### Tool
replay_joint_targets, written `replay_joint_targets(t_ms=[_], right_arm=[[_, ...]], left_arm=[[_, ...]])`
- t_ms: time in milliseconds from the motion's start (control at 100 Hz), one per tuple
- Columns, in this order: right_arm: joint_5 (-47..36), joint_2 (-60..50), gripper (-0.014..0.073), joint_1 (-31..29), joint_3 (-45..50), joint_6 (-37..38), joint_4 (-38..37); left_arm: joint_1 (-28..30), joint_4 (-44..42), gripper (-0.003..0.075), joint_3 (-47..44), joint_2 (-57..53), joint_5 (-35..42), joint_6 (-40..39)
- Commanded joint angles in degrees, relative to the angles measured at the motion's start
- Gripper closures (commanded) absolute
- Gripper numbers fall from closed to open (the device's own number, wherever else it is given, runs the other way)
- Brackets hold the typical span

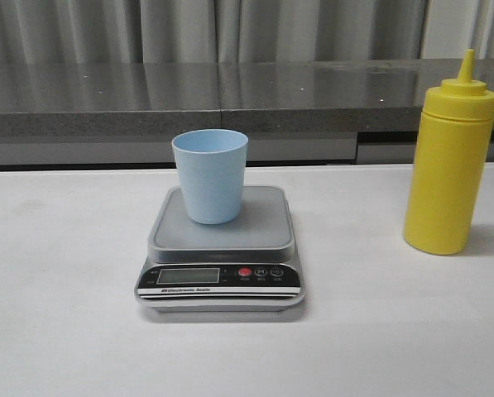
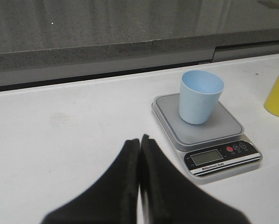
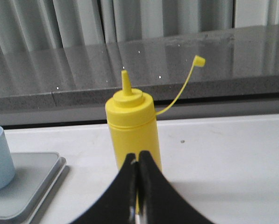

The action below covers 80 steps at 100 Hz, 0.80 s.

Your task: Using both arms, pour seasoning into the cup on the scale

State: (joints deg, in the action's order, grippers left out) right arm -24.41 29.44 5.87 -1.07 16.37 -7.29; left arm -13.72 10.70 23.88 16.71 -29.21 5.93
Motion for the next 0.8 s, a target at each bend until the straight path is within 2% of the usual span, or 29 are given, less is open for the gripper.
replay_joint_targets(t_ms=[0,250,440,510,700,790], right_arm=[[-4.2,-2.9,0.0662,-0.2,-1.2,-0.4,-0.1],[-4.4,-14.3,0.0662,-0.2,-1.2,-0.4,2.3],[-0.5,-19.8,0.0662,-0.2,-1.2,-0.4,4.3],[3.2,-21.6,0.0662,-0.6,-1.2,-0.4,4.8],[20.9,-27.0,0.0662,-3.0,-1.2,-0.4,4.7],[24.4,-29.1,0.0662,-3.5,-1.2,-0.4,3.7]], left_arm=[[0.1,1.0,0.0741,1.5,0.4,4.3,-0.5],[0.1,1.0,0.0741,1.5,0.4,4.3,-0.5],[0.1,1.0,0.0741,1.5,0.4,4.3,-0.5],[0.1,1.0,0.0741,1.5,0.4,4.3,-0.5],[0.1,1.0,0.0741,1.5,0.4,4.3,-0.5],[0.1,1.0,0.0741,1.5,0.4,4.3,-0.5]])
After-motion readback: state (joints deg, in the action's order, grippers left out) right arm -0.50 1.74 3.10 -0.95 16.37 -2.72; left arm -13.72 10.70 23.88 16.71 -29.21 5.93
